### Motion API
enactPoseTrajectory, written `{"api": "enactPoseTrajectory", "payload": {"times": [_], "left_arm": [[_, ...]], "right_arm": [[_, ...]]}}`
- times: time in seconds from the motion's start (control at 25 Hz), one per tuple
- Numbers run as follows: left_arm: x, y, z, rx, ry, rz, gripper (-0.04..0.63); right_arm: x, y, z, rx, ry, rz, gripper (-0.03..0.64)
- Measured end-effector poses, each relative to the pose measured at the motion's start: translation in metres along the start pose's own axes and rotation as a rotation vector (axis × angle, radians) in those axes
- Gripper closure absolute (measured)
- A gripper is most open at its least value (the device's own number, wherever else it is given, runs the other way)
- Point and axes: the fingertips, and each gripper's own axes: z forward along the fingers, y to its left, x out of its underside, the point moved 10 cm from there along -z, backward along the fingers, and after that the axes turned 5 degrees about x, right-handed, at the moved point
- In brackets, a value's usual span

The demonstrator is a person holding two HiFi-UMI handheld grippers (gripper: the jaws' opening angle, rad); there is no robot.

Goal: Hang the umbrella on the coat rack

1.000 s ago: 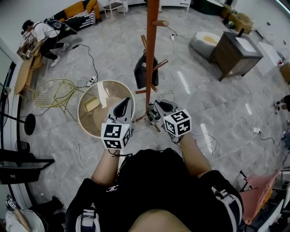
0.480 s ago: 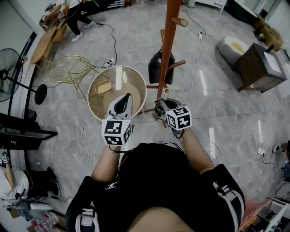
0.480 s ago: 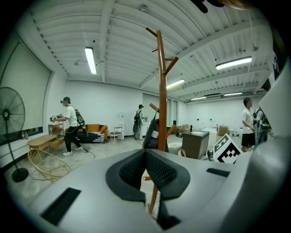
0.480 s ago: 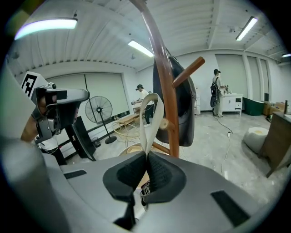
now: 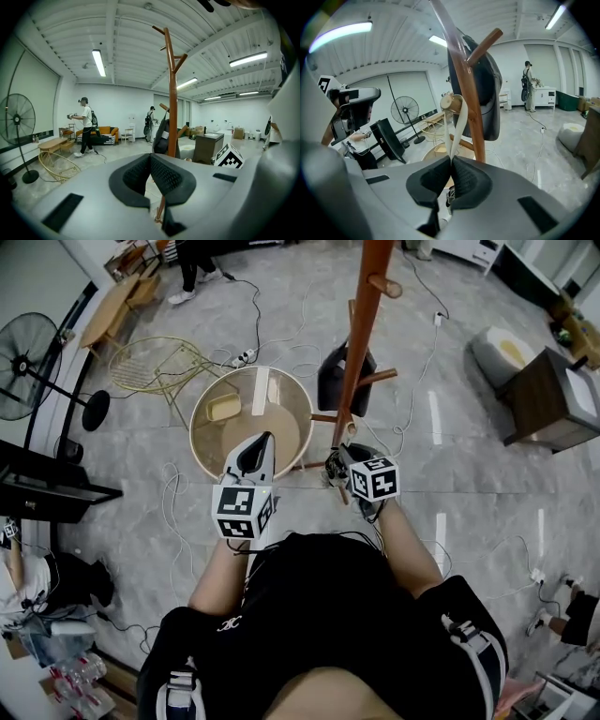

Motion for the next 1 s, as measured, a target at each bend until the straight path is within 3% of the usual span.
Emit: {"api": "enactPoseTrajectory", "payload": {"times": [0.24,0.64,0.84,1.0], "left_arm": [[0.003,-0.004,0.001,-0.038,0.013,-0.003,0.578],[0.008,-0.004,-0.014,-0.075,0.016,-0.008,0.578],[0.008,-0.008,-0.019,-0.063,0.008,-0.009,0.578],[0.009,-0.010,-0.018,-0.040,-0.007,-0.018,0.578]], "right_arm": [[0.000,-0.019,0.015,0.003,-0.001,0.018,0.598],[0.003,-0.015,0.028,0.169,-0.062,-0.130,0.587],[0.002,-0.011,0.004,0.194,-0.153,-0.146,0.531],[-0.012,-0.004,-0.036,0.250,-0.277,-0.153,0.550]]}}
